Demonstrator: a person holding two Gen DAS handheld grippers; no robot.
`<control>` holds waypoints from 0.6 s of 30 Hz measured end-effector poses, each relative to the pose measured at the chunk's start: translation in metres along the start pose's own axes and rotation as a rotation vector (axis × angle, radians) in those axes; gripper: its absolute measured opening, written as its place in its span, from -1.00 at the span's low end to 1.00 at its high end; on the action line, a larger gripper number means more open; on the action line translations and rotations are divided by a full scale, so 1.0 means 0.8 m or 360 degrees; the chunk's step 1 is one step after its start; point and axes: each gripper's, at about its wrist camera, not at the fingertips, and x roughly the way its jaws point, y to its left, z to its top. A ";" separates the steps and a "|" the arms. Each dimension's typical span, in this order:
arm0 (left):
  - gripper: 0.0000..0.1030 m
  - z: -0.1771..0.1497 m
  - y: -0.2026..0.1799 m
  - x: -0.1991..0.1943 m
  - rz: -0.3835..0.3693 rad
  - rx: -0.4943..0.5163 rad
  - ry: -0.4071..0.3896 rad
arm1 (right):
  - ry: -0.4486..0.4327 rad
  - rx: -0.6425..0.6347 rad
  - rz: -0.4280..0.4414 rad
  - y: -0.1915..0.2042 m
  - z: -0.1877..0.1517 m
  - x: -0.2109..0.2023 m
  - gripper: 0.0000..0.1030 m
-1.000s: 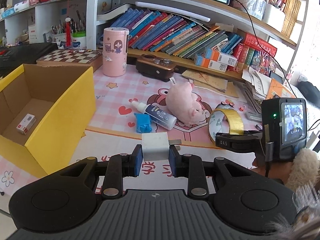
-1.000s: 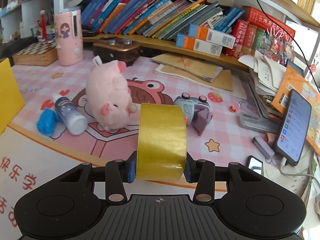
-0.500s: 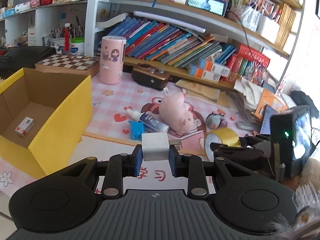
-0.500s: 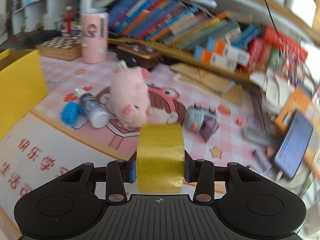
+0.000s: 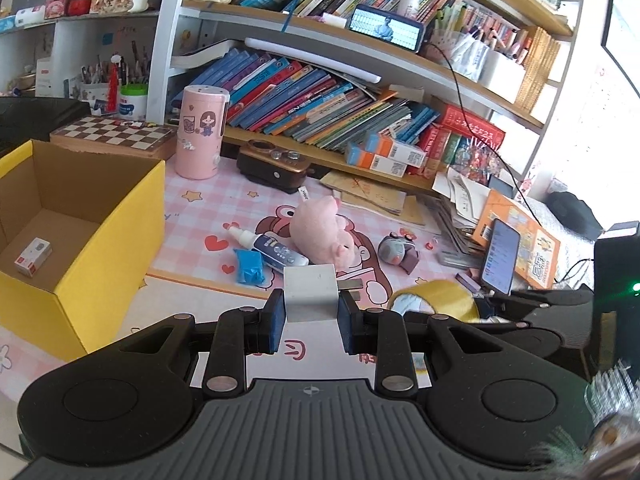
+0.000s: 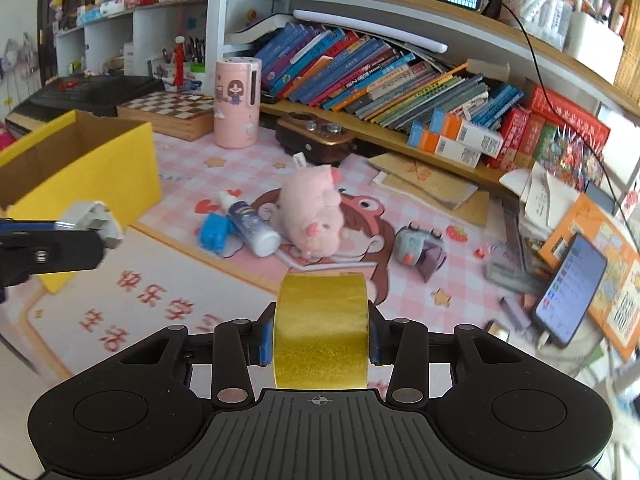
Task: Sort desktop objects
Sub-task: 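Carry the plug and tape roll with both tools over the yellow box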
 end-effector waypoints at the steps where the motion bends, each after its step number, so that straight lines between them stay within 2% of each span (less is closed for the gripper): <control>1: -0.51 -0.001 0.002 -0.003 -0.0004 0.0006 0.0002 | 0.0017 0.0026 0.0020 0.002 -0.001 -0.004 -0.19; 10: -0.51 -0.019 0.038 -0.038 -0.0011 0.0016 0.0038 | 0.0054 0.0098 0.0077 0.050 -0.019 -0.037 -0.19; 14: -0.51 -0.030 0.056 -0.058 -0.0007 0.0030 0.0048 | 0.0096 0.0210 0.0122 0.065 -0.029 -0.049 -0.19; 18: -0.51 -0.043 0.073 -0.079 -0.0021 0.0043 0.0070 | 0.0113 0.0219 0.0090 0.094 -0.041 -0.065 -0.19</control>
